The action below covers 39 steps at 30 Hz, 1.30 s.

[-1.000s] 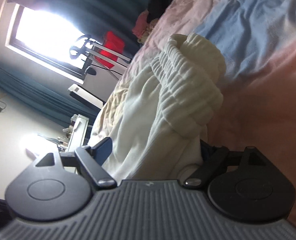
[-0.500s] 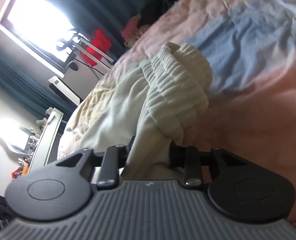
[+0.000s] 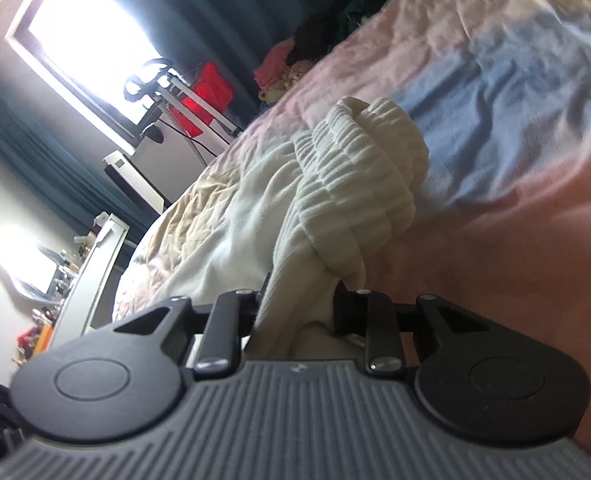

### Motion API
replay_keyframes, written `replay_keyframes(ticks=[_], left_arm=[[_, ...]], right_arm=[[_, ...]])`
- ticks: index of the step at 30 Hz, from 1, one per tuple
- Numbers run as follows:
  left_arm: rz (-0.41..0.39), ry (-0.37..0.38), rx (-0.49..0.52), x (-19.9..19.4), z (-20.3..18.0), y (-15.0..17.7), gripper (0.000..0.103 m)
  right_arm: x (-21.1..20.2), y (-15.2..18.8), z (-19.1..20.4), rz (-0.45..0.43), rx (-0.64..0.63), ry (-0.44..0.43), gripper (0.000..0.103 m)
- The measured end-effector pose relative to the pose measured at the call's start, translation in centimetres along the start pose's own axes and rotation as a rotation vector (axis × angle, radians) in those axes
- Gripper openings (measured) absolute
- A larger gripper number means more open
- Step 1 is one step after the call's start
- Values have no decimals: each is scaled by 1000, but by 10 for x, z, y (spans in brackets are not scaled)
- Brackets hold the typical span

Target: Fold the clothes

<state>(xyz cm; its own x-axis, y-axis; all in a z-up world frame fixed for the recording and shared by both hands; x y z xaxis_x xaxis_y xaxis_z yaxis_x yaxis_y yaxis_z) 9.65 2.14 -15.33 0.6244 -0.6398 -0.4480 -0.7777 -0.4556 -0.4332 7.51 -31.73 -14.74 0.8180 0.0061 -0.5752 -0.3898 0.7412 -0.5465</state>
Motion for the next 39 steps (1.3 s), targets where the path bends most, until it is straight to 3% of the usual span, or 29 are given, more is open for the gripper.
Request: replay_keyframes(ticks=[4,10,17,23,28,33,39], left_arm=[[-14,-11,49,-4,-7,0,62],[-50,58,99,-15,-20,-2,45],[-78,134,87,-31,-49,-17,39],[-54,242,90,-17,-127,-38,37],[-5,321,122,57,-215,-58,37],[36,343,179,177,-307,-77,37],[127,284,212,328,-375,-87,37]], right_arm=[[0,1,3,-3,-25,7,28],[-7,2,10,-26,-31,-4,27],[-34,-7,24,-92,-33,-67,25],[-68,-61,30,-118,-24,-126,24],[-79,-149,14,-183,5,-126,24],[-54,-261,-19,-259,65,-69,24],[6,-361,-68,-317,93,71,24]])
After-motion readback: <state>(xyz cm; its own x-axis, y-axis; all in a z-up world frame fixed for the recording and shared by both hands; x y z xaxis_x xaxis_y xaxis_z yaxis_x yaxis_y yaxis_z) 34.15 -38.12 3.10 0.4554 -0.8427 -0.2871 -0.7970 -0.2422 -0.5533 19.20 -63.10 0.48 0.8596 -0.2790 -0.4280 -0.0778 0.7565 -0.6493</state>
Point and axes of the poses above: each gripper's, at about its wrist camera, not at the fingertips, and x roughly the way its jaws point, z to its left, y to its underside, the point moved 7 cm from there along x, roughly the way its jaws point, and after that the axes turned 8 degrees about y, right-handed, at the moved point
